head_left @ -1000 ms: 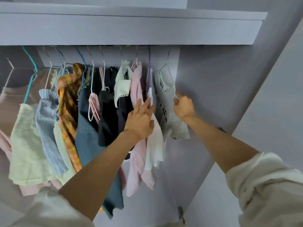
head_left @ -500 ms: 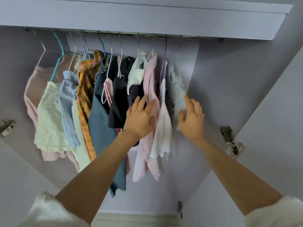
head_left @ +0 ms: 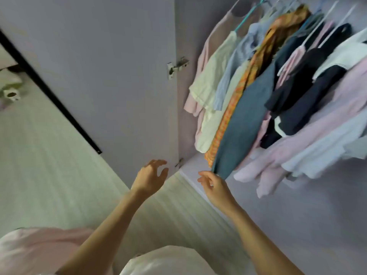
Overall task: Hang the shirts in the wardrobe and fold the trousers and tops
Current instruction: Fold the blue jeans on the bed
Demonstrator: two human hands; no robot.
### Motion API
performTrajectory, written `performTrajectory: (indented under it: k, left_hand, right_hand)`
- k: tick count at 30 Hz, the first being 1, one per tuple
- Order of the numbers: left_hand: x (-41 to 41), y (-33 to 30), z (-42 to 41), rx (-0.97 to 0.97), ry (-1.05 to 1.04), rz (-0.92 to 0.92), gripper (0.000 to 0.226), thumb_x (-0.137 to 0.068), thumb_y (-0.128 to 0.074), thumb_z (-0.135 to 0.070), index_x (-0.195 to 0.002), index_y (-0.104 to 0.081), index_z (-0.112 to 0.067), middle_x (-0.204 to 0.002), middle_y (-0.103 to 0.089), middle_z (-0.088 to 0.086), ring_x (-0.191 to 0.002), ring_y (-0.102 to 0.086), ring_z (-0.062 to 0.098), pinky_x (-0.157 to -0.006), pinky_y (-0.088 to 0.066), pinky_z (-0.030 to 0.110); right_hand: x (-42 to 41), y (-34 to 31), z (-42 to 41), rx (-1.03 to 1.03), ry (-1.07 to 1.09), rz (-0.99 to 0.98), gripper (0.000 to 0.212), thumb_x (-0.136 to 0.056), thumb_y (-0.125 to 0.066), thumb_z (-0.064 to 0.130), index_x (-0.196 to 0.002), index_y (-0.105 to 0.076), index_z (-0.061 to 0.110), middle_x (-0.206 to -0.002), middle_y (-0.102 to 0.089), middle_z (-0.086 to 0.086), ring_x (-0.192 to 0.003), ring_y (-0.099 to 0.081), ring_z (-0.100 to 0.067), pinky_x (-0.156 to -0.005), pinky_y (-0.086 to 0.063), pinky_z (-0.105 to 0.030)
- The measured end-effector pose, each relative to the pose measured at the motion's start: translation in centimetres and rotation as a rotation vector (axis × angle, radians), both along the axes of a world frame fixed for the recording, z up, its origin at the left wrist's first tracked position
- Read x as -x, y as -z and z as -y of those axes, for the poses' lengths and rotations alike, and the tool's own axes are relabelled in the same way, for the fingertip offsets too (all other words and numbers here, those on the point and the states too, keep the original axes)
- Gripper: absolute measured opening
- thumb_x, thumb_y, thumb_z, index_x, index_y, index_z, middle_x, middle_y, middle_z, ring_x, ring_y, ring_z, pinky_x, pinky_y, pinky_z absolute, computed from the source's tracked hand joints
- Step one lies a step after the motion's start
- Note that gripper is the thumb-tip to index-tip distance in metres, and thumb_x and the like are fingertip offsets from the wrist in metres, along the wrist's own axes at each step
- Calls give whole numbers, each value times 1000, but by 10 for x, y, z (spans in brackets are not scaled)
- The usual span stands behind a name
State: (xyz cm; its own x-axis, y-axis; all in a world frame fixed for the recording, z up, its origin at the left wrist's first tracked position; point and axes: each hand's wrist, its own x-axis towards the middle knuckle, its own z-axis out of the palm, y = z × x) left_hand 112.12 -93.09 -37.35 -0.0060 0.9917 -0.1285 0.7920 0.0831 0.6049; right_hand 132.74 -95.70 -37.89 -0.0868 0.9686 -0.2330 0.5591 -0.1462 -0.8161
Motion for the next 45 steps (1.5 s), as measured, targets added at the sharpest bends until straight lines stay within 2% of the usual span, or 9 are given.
performTrajectory:
  k: [7, 12, 16, 22, 27, 32, 38, 41, 45]
  left_hand:
    - [166, 5, 98, -38, -498, 45, 30, -93, -53, -20, -120, -61, -12, -121, -61, 7, -111, -56, 22, -88, -35, 19]
    - [277, 5, 181, -17, -824, 84, 30, -93, -54, -18, -120, -60, -10, -121, -62, 8, -112, -57, 23, -95, -40, 26]
    - [347, 0, 249, -53, -1068, 94, 28, -91, -54, -13, -117, -61, -7, -118, -64, 10, -110, -59, 25, -94, -43, 31]
    - [393, -6, 362, -93, -1483, 78, 27, -91, -54, -14, -116, -62, -9, -115, -64, 7, -106, -60, 21, -90, -43, 28]
    - [403, -3, 422, -135, -1814, 103, 27, -92, -52, -14, -117, -61, -9, -116, -64, 4, -105, -60, 17, -89, -42, 24]
    - [445, -8, 423, -160, -1993, 80, 30, -95, -50, -19, -123, -57, -12, -123, -60, 0, -108, -57, 14, -87, -41, 20]
    - [558, -21, 361, -254, -2196, 1, 31, -94, -50, -17, -123, -56, -10, -123, -59, 4, -109, -57, 17, -86, -41, 21]
    - [623, -27, 315, -295, -2247, 58, 30, -94, -49, -15, -123, -57, -9, -124, -59, 6, -110, -57, 18, -90, -43, 23]
    - [674, -35, 301, -278, -2301, 55, 31, -93, -49, -16, -124, -56, -11, -126, -57, 4, -111, -57, 18, -92, -43, 24]
  right_hand:
    - [180, 19, -5, 45, -485, 97, 29, -95, -44, 14, -121, -57, 11, -117, -64, -8, -110, -58, -22, -85, -41, -23]
    - [328, 23, 26, 72, -832, 141, 29, -96, -42, 18, -119, -59, 15, -118, -63, -4, -104, -59, -18, -79, -40, -20]
    - [435, 28, 64, 51, -1066, 164, 29, -96, -42, 15, -118, -59, 10, -117, -64, -10, -109, -58, -23, -89, -43, -26]
    - [562, 26, 151, 73, -1494, 192, 29, -96, -41, 18, -118, -60, 14, -109, -66, -9, -104, -60, -23, -86, -44, -25]
    - [642, 23, 206, 96, -1814, 209, 30, -96, -40, 15, -118, -59, 12, -119, -62, -6, -111, -56, -20, -91, -39, -20]
    - [732, 24, 207, 119, -2004, 165, 30, -95, -39, 14, -116, -60, 12, -107, -62, -4, -101, -56, -20, -97, -44, -36]
    - [863, 22, 137, 83, -2069, 80, 27, -93, -41, 3, -110, -61, 4, -86, -61, -3, -82, -57, -21, -90, -46, -41]
    - [935, 22, 94, 63, -2067, 69, 25, -93, -42, 2, -107, -62, 3, -82, -61, -3, -79, -59, -22, -84, -47, -39]
    - [1005, 14, 96, 49, -2108, 66, 25, -93, -40, -1, -105, -61, 1, -82, -61, -7, -78, -58, -24, -75, -46, -33]
